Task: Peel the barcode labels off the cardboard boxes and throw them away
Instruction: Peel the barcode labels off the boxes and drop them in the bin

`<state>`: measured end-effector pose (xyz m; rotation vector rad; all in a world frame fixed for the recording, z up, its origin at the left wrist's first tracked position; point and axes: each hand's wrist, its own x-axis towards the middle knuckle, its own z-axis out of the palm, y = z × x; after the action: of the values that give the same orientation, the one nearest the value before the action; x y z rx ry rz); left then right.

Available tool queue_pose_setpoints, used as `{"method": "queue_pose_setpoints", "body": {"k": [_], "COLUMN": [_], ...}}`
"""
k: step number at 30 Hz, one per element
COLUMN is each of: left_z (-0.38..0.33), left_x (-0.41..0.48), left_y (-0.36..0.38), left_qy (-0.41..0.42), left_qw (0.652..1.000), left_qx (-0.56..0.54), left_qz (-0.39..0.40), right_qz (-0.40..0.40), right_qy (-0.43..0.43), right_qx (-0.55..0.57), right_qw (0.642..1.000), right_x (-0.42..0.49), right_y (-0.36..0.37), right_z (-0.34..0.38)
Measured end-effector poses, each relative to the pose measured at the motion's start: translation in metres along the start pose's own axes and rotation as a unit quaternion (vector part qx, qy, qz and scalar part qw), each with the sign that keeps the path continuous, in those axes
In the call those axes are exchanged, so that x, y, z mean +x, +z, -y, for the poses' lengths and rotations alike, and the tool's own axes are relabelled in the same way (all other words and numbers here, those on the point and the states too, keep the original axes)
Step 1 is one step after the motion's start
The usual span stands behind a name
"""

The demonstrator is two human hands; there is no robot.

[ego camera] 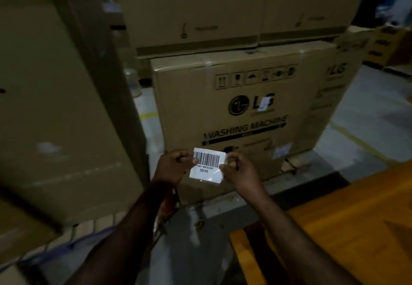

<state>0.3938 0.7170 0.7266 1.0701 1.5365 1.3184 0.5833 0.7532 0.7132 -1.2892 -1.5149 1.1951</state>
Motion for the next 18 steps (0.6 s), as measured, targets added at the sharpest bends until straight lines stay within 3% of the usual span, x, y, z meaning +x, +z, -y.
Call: {"method": "queue_pose_setpoints", "body": {"k": [14,18], "left_z": [0.077,0.108], "left_x": [-0.070,-0.092], "left_y": [-0.222,-0.274], "left_qy": [-0.062,-0.110], "left_qw": [0.981,0.964], "left_qx": [0.073,0.115], "left_qz": [-0.169,-0.213], "right_qz": [0.144,0.143], "right_qy": [-0.049,-0.062], "right_qx": [-0.107,-0.132], "right_qw": [0.983,0.979], "right_x": [-0.036,-0.051], "right_y": [0.224,0.293], "right_z": [0.022,0.017]}}
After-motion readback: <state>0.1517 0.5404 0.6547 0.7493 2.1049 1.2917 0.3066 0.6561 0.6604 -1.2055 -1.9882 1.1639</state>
